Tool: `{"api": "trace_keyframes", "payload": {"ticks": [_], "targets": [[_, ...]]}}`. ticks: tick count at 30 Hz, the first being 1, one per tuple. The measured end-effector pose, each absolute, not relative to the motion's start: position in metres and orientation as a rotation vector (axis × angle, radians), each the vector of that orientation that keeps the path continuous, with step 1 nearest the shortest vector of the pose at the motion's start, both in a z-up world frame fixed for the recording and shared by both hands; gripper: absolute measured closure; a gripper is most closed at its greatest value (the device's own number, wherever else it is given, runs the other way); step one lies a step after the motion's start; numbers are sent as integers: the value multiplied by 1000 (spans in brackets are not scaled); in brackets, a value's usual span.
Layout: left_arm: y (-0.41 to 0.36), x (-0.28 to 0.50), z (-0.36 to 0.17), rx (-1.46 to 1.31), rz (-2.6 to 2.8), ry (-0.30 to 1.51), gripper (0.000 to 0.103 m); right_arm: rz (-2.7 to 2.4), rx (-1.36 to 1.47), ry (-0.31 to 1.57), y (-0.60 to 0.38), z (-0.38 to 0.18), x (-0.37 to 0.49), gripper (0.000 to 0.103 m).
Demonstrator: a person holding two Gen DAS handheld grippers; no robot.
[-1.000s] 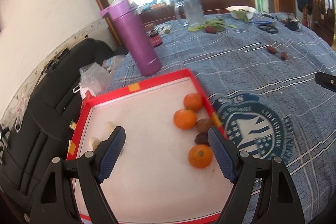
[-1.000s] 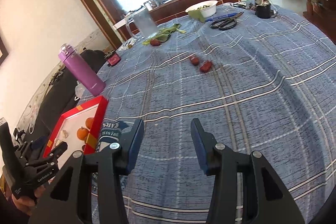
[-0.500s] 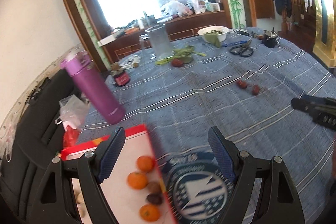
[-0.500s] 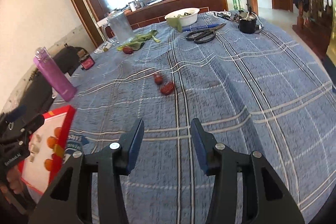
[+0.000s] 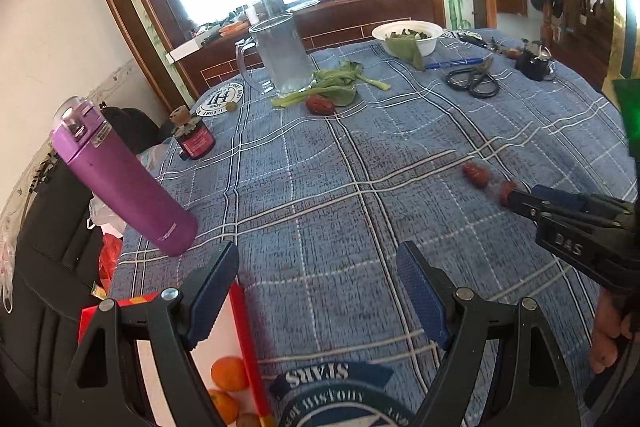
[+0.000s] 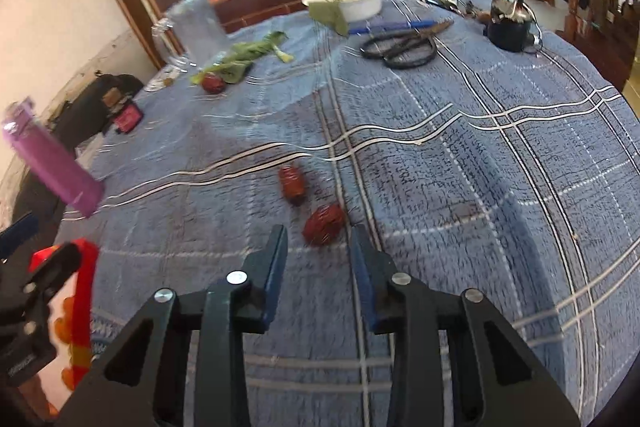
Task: Organize fruits
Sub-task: 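Grasp a red date with the right tool while the left tool grasps another date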
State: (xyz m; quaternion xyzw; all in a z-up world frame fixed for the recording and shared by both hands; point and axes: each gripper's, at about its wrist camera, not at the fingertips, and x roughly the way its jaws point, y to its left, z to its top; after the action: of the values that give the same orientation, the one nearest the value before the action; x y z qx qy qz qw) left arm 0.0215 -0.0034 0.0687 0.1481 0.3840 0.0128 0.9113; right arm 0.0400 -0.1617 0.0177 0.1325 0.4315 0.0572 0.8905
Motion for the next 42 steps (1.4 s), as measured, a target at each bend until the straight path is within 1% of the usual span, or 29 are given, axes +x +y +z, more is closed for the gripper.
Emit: {"api": "trace_keyframes", "payload": {"ticks": [3, 6, 7, 12, 16, 17, 19, 24, 29, 31, 34, 35, 37, 38, 39, 40, 41, 42], "targets": [[-8, 30, 67, 303, 23, 797, 22, 115, 269, 922, -161, 9, 50, 80], [-14, 41, 63, 289, 8, 817, 22, 119, 259, 902, -163, 9, 50, 81], [-16, 45, 62, 283, 4, 824, 22, 121, 260, 895, -165, 8, 49, 83], [-36, 68, 52, 259, -21, 861, 22, 89, 277, 865, -183, 10, 48, 83], [-60, 79, 46, 260, -47, 852, 23, 32, 320, 829, -208, 18, 47, 83], [-66, 82, 43, 260, -56, 851, 23, 15, 351, 821, -218, 20, 46, 83], [-74, 85, 38, 255, -72, 853, 29, -8, 391, 816, -230, 20, 46, 83], [-94, 92, 22, 235, -98, 859, 31, -43, 424, 799, -242, 24, 47, 83], [-99, 102, 12, 193, -110, 879, 39, -30, 422, 794, -240, 26, 49, 83], [-98, 106, 9, 154, -124, 891, 45, -24, 425, 794, -240, 26, 50, 83], [-102, 111, 5, 145, -129, 899, 46, -16, 424, 793, -238, 26, 50, 83], [-104, 113, 2, 145, -136, 906, 48, -12, 425, 795, -238, 26, 51, 83], [-104, 114, 0, 130, -152, 903, 62, -4, 424, 801, -236, 25, 53, 83], [-105, 114, -1, 127, -156, 897, 65, -1, 425, 803, -235, 25, 53, 83], [-106, 114, 0, 134, -164, 892, 71, 1, 426, 806, -235, 24, 53, 83], [-107, 115, 0, 136, -177, 891, 82, 3, 426, 810, -234, 24, 54, 83], [-107, 116, 1, 135, -182, 892, 88, 6, 428, 811, -234, 23, 54, 83], [-106, 117, 1, 130, -193, 896, 88, 8, 429, 811, -233, 23, 54, 83]]}}
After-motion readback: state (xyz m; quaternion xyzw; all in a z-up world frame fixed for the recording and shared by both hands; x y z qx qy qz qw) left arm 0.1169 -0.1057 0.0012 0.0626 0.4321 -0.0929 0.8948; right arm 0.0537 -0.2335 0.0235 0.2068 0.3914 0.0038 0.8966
